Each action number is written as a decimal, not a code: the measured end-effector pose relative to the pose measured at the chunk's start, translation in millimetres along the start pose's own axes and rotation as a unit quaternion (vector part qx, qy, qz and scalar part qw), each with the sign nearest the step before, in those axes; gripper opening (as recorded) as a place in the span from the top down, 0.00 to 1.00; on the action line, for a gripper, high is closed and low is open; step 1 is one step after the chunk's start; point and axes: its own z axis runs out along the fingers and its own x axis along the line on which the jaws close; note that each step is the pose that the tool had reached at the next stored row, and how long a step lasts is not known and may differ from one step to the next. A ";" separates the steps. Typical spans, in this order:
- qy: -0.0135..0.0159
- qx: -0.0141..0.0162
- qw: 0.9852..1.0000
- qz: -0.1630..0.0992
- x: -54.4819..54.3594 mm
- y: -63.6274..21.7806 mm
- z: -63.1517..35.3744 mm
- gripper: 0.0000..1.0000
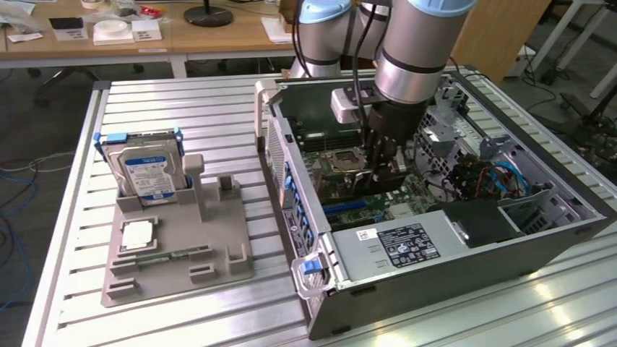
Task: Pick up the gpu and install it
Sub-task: 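Insert the gpu into the slot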
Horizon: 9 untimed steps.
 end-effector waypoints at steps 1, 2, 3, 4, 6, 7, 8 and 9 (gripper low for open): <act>0.000 0.000 1.000 0.000 0.1 1.3 0.5 0.73; 0.000 0.000 1.000 0.000 0.1 2.5 1.2 0.73; 0.000 0.000 1.000 0.000 0.2 3.7 1.8 0.73; 0.000 0.000 1.000 0.000 0.2 4.4 2.5 0.73; 0.000 0.000 1.000 0.000 0.3 4.8 3.8 0.73; 0.000 0.000 1.000 0.000 0.3 4.9 4.7 0.73; 0.000 0.000 1.000 0.000 0.4 5.4 5.7 0.73; 0.000 0.000 1.000 0.000 0.4 6.0 6.5 0.73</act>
